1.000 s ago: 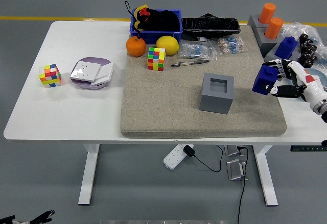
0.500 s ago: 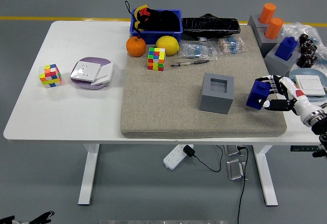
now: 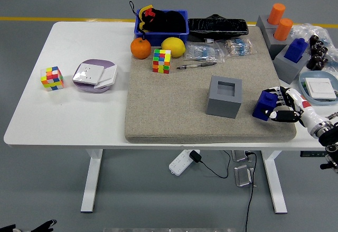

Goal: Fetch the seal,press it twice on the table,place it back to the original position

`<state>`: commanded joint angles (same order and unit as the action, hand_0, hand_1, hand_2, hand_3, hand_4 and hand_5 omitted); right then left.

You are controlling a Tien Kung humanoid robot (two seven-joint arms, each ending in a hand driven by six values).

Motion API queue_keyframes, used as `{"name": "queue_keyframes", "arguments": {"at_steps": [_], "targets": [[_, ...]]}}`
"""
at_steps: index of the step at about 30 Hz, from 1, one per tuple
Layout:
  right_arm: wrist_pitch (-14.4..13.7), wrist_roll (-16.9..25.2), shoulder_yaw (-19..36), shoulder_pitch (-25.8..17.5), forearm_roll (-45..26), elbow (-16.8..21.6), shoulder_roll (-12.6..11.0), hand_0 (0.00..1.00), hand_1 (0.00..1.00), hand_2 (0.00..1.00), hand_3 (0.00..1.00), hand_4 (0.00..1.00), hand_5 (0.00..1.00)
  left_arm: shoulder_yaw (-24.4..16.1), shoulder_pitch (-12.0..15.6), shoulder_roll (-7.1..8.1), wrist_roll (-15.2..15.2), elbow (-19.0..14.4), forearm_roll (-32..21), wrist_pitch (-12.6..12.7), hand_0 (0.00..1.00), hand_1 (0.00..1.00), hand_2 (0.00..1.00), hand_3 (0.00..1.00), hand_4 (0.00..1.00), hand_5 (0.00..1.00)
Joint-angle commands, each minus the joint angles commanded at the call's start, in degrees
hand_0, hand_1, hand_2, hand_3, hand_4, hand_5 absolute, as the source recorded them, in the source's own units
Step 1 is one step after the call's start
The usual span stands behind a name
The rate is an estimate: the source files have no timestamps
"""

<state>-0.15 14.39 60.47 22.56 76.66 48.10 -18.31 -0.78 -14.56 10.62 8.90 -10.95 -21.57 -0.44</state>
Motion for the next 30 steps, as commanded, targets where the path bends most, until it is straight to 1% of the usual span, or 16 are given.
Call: {"name": "queue_keyframes", "arguments": {"at_steps": [5, 9, 15, 23, 30], "targets": [[-0.1, 0.1, 0.1, -0.1, -0.1, -0.1, 0.1, 0.565, 0.447, 0.457, 0.473, 0.663, 0.002, 0.1, 0.0, -0.05, 0.0, 0.0, -0.3, 0.0, 0.814, 0.79, 0.768, 0.804, 0.693, 0.423], [-0.2, 0.1, 0.5, -0.2, -0.1, 0.6, 0.0, 0.564, 0.446, 0.456, 0.473, 0.664, 0.002, 0.6, -0.1, -0.03, -0.2, 0.0, -0.9, -0.1, 0.814, 0.79, 0.768, 0.804, 0.693, 0.423], [-0.1, 0.0, 1.6, 0.3, -0.3, 4.3, -0.7, 0.563, 0.445, 0.455, 0.47, 0.666, 0.002, 0.6, 0.0, 0.03, -0.2, 0.1, -1.1, 0.0, 0.814, 0.79, 0.768, 0.804, 0.693, 0.423], [0.1, 0.0, 2.7, 2.2, -0.8, 9.3, -1.6, 0.562, 0.444, 0.453, 0.466, 0.667, 0.002, 0.8, -0.1, 0.13, -0.4, 0.1, -1.4, 0.0, 0.814, 0.791, 0.768, 0.804, 0.693, 0.423], [0.3, 0.0, 1.2, 5.2, -1.6, 10.4, -1.6, 0.561, 0.442, 0.453, 0.466, 0.668, 0.002, 0.8, -0.2, 0.23, -0.3, 0.1, -1.4, 0.0, 0.814, 0.79, 0.768, 0.804, 0.693, 0.423]]}}
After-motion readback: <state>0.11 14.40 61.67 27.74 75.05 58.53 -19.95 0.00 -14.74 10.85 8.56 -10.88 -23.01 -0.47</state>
